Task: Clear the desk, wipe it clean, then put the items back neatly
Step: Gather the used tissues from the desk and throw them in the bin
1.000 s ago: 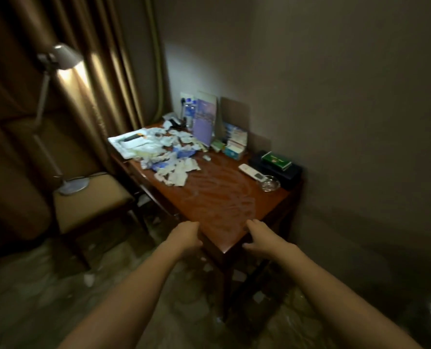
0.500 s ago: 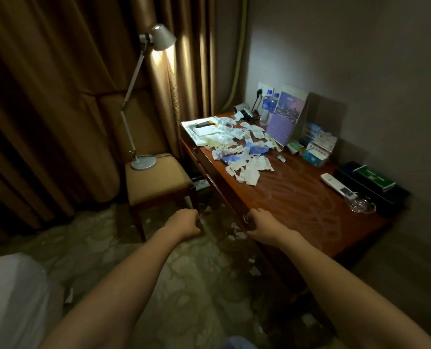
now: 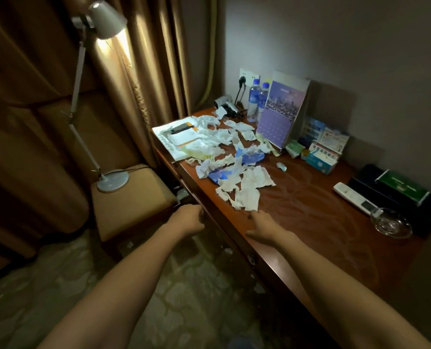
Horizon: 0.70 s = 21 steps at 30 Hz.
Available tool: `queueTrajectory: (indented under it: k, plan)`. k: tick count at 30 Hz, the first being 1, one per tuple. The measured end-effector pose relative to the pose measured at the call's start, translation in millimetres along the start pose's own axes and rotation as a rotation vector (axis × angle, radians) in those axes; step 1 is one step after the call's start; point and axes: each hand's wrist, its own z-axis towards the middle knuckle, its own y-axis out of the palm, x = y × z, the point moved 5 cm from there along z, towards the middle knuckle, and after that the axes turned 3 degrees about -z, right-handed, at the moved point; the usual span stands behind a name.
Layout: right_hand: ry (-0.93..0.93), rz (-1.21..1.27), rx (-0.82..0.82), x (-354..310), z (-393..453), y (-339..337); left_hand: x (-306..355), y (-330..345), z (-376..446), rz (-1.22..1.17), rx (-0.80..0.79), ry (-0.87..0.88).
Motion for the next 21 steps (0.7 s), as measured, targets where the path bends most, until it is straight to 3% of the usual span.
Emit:
queueTrajectory:
  k: [8, 16, 21]
  plan:
    - [0.083, -0.010, 0.025, 9.8, 65.9, -22.7, -8.3, -22.0, 94.1, -0.067, -0.048, 0.040]
    - [0.324, 0.129, -0.005, 37.5, 119.1, -7.5, 1.2, -8.6, 204.5, -0.016, -0.195, 0.250]
    - [0.506, 0.232, 0.058, 37.2, 164.2, -2.5, -3.0, 0.5, 287.1, 0.131, -0.278, 0.334]
